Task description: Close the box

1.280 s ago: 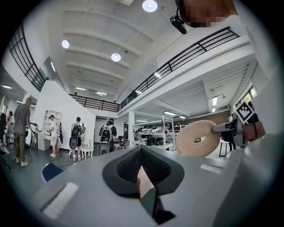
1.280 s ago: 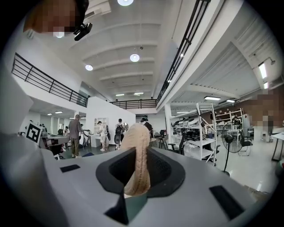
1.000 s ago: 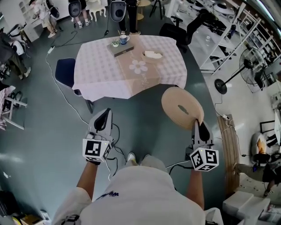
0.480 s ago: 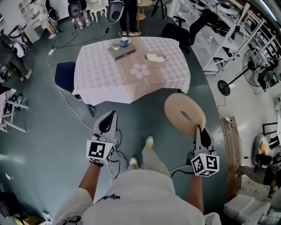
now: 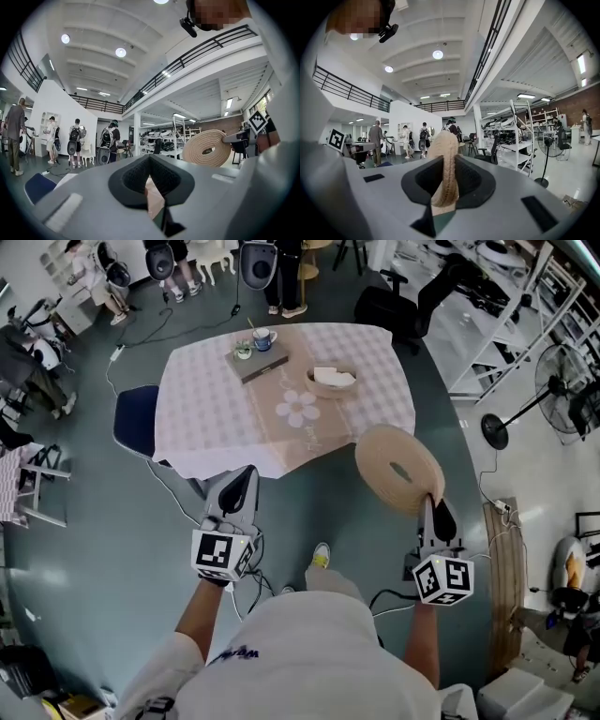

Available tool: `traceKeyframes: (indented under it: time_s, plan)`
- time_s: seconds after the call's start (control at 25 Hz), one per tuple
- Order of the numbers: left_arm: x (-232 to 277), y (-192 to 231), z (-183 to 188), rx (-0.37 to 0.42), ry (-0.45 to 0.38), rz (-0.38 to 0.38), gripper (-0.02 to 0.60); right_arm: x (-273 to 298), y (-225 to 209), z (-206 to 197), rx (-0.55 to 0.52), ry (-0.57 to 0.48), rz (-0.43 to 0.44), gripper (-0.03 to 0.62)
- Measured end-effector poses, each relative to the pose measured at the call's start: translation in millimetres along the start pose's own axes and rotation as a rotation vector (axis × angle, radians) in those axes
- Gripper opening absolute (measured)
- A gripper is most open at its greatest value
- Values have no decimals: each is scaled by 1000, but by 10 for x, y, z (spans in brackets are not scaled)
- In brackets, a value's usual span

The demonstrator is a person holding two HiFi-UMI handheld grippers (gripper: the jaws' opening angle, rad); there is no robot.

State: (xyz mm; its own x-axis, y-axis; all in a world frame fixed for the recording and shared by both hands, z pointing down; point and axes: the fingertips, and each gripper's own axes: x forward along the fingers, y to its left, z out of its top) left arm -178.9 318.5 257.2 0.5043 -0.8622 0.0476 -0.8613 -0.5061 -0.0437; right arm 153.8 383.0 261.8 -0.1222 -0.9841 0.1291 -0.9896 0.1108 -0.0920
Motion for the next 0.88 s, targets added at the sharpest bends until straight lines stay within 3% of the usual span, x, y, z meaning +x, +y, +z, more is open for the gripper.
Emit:
traceKeyframes:
  time_s: [0.48, 0.88]
  plan:
    - [1029, -62, 49, 3, 25, 58, 2, 924, -732, 54, 34, 13, 44, 65]
    - [1437, 14, -100, -1, 69, 89, 2, 1453, -918, -9, 53, 38, 84, 65]
